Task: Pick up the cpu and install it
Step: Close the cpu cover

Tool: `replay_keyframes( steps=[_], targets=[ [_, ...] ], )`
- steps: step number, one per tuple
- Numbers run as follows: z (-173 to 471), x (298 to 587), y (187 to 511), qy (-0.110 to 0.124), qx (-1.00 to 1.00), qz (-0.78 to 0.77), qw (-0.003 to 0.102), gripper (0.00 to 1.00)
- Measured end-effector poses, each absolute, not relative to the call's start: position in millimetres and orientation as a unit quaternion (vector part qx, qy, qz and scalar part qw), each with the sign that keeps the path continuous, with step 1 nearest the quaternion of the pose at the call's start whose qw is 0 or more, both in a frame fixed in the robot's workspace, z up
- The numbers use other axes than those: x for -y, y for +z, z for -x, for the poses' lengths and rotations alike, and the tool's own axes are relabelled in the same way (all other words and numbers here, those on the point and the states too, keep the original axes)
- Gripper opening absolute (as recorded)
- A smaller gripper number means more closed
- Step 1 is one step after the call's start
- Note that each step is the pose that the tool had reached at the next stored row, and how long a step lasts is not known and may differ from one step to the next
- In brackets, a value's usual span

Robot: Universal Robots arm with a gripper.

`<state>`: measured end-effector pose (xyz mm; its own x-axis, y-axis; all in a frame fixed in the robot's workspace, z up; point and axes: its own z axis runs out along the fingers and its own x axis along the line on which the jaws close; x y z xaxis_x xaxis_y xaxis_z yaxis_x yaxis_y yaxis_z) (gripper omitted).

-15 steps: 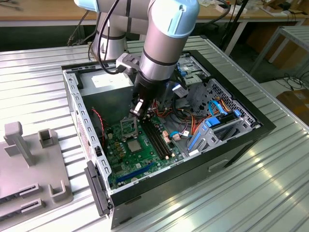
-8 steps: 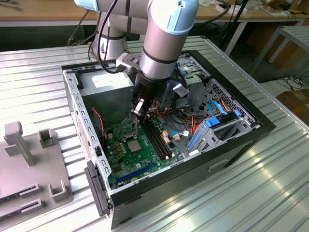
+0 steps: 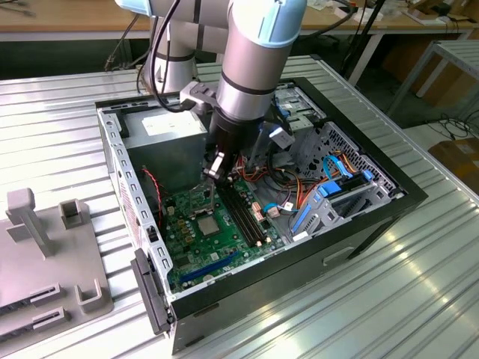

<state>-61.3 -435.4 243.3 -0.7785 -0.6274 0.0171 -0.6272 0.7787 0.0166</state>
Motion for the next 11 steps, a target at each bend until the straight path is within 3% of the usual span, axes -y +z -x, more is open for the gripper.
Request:
replay_keyframes(
  steps=[11],
  targets=[
    [62.3, 435.4, 249.3, -0.003, 0.939, -0.343, 0.012, 0.11]
  ],
)
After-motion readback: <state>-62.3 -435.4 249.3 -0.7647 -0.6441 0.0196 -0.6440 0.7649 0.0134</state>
